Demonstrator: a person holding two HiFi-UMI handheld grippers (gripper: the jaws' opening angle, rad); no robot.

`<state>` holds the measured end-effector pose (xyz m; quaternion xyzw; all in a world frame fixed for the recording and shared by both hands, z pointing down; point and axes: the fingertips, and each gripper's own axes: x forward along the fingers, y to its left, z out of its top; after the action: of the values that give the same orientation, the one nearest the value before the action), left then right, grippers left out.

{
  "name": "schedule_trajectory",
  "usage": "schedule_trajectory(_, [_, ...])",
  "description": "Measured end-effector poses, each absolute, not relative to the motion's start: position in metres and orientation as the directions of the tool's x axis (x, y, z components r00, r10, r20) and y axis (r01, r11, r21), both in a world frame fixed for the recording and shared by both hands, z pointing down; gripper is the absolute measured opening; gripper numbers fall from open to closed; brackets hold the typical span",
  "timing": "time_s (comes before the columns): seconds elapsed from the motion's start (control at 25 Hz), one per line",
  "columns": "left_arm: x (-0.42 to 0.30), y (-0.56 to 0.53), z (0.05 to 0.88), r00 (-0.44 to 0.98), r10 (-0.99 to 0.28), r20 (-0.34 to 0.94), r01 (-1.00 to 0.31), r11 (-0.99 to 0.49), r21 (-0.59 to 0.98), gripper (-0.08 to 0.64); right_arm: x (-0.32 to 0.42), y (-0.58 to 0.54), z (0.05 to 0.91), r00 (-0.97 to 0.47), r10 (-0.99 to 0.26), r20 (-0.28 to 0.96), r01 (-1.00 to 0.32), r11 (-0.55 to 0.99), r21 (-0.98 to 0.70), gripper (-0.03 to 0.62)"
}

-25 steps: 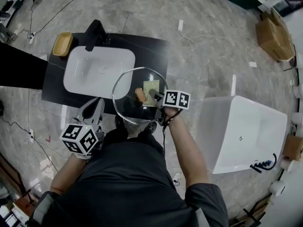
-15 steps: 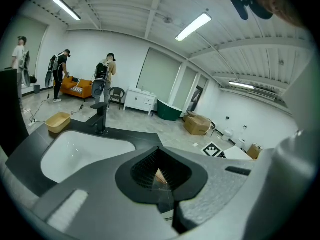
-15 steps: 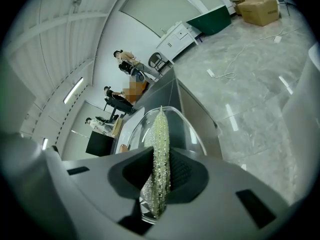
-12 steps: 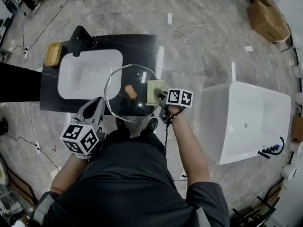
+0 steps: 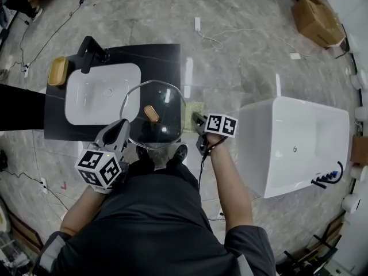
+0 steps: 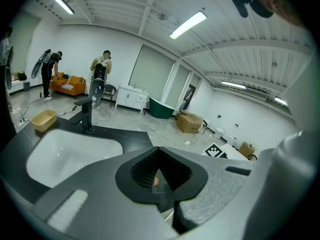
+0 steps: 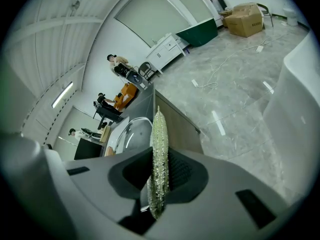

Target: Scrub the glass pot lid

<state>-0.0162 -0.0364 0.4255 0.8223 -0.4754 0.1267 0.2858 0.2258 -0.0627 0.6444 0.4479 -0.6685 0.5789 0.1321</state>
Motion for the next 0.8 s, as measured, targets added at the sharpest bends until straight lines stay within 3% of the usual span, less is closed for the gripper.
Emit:
schedule_trajectory(0.24, [-0.031, -0.034, 0.421, 0.503, -0.726, 0.469, -0.86, -0.367, 0.353, 0.0, 0.198, -0.063, 0.601, -0.595, -0.524, 0.609, -0.704, -0.025, -0.71, 0.066])
schedule_trajectory(0.4, [-0.049, -0.032, 0.422, 0.486, -0.736, 0.472, -0.867, -0.336, 0.369, 0.0, 0.129, -0.043, 0.599, -0.647, -0.492, 0.582, -0.685, 0.042, -0.727, 0.066])
schedule_trajectory(0.52, [-0.06, -0.029, 0.422, 0.473, -0.739, 0.479, -0.872, -0.316, 0.373, 0.0, 0.093, -0.021, 0.616, -0.65, -0.483, 0.586, -0.668, -0.003, -0.744, 0.066])
schedule_trajectory(0.8, [-0.059, -0.029, 0.436, 0.49, -0.71, 0.507, -0.866, -0.33, 0.374, 0.0, 0.108, -0.016, 0.636, -0.587, -0.486, 0.648, -0.736, -0.013, -0.677, 0.066])
